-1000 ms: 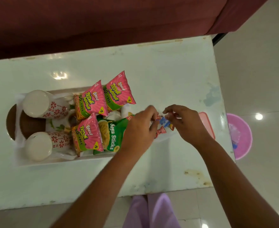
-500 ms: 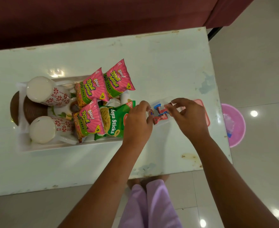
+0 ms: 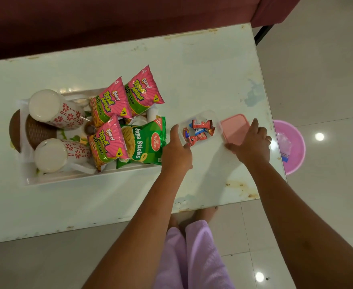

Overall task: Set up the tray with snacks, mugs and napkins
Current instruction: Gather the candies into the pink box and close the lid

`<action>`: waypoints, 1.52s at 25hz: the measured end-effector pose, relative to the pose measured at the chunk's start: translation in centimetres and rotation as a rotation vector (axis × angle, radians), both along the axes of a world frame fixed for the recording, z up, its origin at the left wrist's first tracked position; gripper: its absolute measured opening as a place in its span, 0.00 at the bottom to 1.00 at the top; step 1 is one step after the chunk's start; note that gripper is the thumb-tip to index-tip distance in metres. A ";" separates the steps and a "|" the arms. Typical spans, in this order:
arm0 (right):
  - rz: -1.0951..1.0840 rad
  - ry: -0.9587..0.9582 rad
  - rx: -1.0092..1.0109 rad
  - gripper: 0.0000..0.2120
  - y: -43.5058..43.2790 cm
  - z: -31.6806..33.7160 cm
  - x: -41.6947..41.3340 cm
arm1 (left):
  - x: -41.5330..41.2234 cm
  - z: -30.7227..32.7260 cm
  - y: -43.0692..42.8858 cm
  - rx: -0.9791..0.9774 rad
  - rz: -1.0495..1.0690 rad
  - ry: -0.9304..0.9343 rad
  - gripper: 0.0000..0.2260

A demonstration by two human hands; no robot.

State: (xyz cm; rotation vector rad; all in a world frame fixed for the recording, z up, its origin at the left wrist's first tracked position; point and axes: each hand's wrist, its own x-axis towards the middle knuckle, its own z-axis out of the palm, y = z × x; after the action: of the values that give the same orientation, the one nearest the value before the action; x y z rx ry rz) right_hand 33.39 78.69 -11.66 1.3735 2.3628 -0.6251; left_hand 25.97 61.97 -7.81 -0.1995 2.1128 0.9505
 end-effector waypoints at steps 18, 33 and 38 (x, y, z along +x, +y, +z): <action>0.717 0.182 0.093 0.28 -4.4 -0.3 0.0 | -2.9 -0.8 1.0 0.084 0.214 0.104 0.18; 0.096 0.575 -0.225 0.21 -3.5 -0.5 -2.6 | -3.2 -2.2 1.3 -0.032 0.187 0.125 0.15; -0.071 0.549 -0.274 0.16 -2.5 -0.1 -3.4 | -3.8 -2.3 1.6 -0.057 0.217 0.070 0.11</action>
State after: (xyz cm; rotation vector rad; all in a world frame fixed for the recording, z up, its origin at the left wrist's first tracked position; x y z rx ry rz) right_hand 30.01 76.14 -11.78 1.2848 2.4935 -1.4438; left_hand 22.16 63.53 -10.15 -0.4376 2.2166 1.0359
